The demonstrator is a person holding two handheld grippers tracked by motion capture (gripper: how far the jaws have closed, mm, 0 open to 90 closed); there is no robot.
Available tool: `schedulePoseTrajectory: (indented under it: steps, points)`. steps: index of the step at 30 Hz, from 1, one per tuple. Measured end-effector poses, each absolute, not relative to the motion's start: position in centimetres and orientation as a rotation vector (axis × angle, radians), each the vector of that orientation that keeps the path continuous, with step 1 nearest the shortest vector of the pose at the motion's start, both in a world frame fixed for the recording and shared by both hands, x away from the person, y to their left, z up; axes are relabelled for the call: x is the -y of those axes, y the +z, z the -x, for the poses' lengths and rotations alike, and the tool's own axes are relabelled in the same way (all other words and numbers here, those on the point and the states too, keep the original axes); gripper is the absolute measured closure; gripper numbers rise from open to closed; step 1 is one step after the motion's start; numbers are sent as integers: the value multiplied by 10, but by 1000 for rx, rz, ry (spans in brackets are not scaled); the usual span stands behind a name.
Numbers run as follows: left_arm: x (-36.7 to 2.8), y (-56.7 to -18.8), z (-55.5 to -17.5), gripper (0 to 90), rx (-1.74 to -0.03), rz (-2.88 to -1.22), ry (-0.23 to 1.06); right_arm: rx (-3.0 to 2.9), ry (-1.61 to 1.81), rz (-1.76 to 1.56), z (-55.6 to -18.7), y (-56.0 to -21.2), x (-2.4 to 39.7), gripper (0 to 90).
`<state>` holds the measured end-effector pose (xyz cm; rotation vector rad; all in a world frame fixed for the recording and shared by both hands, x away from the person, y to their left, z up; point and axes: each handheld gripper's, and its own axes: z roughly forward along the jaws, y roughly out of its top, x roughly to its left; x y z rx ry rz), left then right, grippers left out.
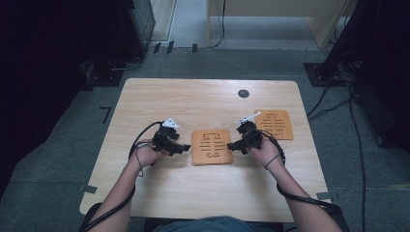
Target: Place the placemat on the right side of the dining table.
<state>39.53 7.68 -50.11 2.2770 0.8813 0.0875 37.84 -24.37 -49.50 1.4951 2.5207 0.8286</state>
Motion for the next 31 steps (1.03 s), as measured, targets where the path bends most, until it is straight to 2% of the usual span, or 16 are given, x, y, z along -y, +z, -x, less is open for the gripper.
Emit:
schedulePoseTrajectory:
  steps: [5,10,31]
  points:
    - [-76,-501,-395,213,-881,-2275,90,-2541,788,-1372,-373,-499,234,120]
    - [-76,-502,-395,203,-879,-2269,90,-2592,798,-1279,-370,-503,230,0]
    - [-77,-503,-394,187,-855,-2274,98,-2561,904,-1216,-365,-509,235,0]
